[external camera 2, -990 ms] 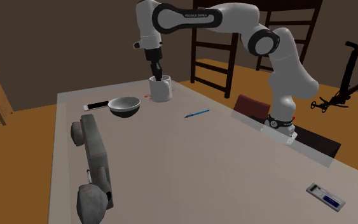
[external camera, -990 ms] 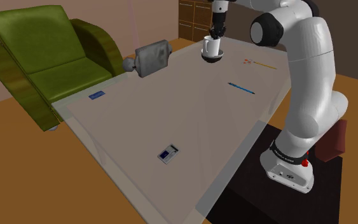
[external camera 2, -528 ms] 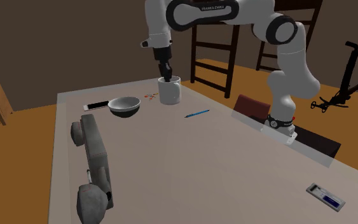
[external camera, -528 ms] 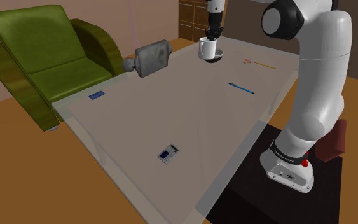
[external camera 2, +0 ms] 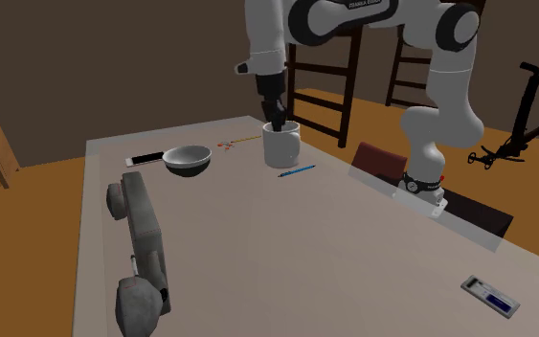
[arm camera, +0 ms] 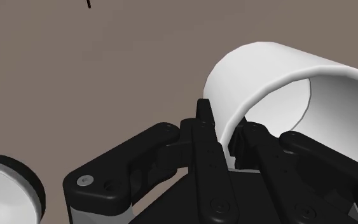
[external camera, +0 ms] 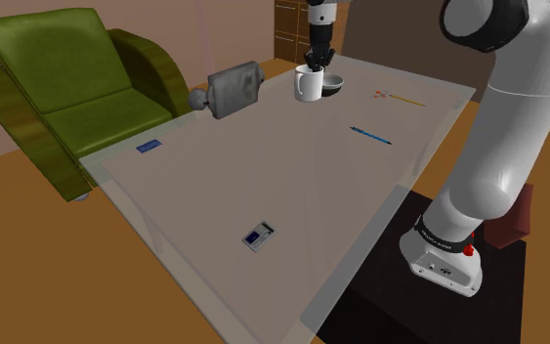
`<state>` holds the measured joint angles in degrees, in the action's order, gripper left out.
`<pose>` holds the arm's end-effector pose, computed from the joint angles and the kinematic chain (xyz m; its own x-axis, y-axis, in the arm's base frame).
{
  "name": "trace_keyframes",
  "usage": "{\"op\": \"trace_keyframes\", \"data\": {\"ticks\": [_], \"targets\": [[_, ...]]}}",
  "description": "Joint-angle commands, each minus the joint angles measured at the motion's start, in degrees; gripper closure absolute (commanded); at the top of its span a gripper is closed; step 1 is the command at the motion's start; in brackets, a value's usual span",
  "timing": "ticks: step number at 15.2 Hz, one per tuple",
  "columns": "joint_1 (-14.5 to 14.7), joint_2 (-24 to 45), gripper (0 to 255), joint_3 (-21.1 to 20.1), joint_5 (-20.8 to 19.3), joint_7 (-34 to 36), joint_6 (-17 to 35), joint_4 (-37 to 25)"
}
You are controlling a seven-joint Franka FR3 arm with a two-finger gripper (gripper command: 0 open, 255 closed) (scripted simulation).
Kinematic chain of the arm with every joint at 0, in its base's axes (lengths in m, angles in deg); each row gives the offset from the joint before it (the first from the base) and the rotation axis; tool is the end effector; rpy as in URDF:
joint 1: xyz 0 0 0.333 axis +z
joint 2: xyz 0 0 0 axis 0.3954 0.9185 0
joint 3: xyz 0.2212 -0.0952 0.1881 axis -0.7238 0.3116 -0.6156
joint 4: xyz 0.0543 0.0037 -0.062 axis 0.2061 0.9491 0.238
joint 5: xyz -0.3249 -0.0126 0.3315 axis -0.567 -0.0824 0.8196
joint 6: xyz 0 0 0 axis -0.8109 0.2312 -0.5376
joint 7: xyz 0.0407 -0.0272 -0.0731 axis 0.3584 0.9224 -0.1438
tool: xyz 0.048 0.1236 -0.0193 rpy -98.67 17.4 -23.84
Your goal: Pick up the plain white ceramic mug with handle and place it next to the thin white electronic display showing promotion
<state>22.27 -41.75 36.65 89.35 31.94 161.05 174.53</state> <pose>0.6348 -0.2116 0.4694 0.9685 -0.2211 -0.1142 -0.2248 -0.9742 -0.0202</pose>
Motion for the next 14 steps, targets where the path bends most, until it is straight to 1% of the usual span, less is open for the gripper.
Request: {"op": "trace_keyframes", "data": {"ticks": [1,7,14], "targets": [[1.8,-3.0,255,-1.0,-0.8,2.8,1.1,3.9],[6.4,-9.3,255,-4.6,-1.9,11.1,2.9,11.5],[11.1,-14.0,255,-9.5,-1.7,20.7,4.1,17.0]]}}
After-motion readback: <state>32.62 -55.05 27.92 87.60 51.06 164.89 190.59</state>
